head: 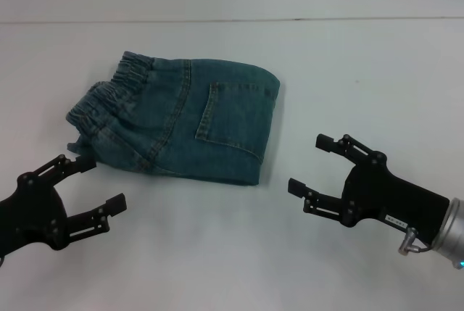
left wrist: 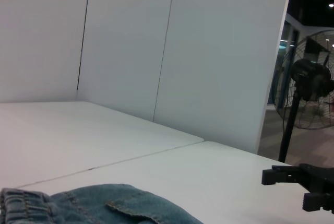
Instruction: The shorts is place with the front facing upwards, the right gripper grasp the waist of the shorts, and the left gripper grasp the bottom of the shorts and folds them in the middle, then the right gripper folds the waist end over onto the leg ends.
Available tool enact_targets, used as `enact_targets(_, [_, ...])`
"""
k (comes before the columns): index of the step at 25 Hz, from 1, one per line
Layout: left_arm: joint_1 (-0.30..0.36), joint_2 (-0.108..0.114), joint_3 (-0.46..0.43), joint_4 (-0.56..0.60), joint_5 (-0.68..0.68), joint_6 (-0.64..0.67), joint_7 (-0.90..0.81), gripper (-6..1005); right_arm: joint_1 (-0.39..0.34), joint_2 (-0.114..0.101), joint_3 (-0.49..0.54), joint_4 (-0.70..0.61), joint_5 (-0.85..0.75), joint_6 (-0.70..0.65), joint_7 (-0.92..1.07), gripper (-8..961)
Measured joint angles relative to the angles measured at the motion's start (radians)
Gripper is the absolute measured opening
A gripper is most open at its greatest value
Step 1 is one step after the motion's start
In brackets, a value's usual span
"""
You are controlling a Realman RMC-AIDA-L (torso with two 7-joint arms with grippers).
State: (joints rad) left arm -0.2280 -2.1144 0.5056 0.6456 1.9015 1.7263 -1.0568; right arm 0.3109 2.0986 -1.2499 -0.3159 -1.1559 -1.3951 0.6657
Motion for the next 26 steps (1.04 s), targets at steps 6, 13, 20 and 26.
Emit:
enact_targets(6, [-0.016, 0.001, -0.011, -0.001, -0.008, -0.007, 0.003, 920, 0.01, 0.001, 0.002, 0.069, 0.041, -0.011, -0.057, 934])
enact_targets(13, [-0.035, 0.002, -0.034, -0.002, -0.009, -0.012, -0.009, 920, 0.028, 0.003, 0.004, 0.104, 0.049, -0.005, -0.067, 935])
enact_targets(20, [-0.045, 0.006, -0.044, -0.003, -0.008, -0.034, -0.022, 920, 0.044, 0.005, 0.004, 0.118, 0.05, 0.016, -0.068, 935])
enact_targets(26, [-0.045, 0.006, -0.044, -0.003, -0.004, -0.042, -0.024, 920, 0.047, 0.007, 0.004, 0.129, 0.052, 0.025, -0.084, 935])
